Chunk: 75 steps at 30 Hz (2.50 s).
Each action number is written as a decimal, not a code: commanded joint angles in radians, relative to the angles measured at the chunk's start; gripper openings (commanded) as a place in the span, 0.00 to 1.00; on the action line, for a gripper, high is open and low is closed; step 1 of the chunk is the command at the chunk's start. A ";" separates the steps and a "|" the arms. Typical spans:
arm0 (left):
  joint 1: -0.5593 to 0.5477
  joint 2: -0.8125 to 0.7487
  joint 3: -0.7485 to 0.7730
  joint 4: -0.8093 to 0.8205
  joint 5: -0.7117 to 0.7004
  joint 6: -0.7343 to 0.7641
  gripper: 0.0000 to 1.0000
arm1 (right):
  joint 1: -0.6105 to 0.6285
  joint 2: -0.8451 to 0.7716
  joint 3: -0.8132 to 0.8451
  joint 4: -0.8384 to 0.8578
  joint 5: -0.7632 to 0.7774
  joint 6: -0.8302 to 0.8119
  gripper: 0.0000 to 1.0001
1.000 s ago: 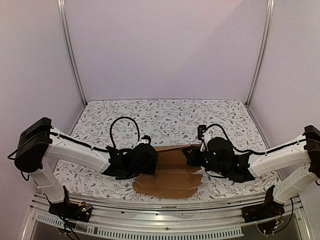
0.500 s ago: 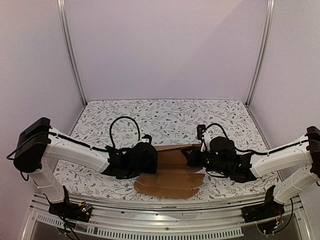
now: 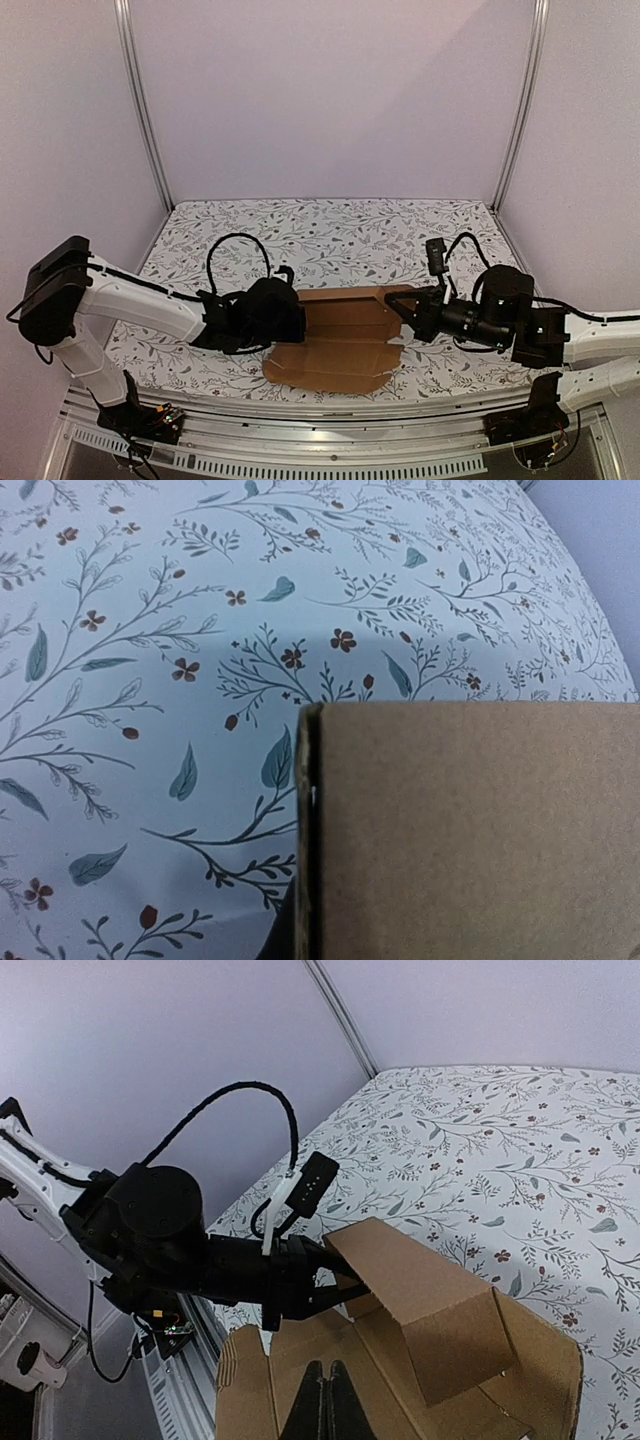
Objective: Fold the paper box
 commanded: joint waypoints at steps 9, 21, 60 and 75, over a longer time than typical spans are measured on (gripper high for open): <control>0.073 -0.112 -0.059 0.083 0.120 -0.032 0.00 | 0.017 -0.253 -0.024 -0.253 -0.001 -0.127 0.00; 0.073 -0.186 -0.086 0.083 0.115 -0.049 0.00 | 0.089 -0.088 0.070 -0.283 0.234 -0.148 0.00; 0.089 -0.194 -0.253 0.417 0.350 -0.057 0.00 | 0.101 -0.284 -0.008 -0.217 0.359 -0.125 0.00; 0.092 -0.141 -0.257 0.625 0.500 -0.088 0.00 | 0.101 -0.248 -0.003 -0.267 0.356 -0.087 0.00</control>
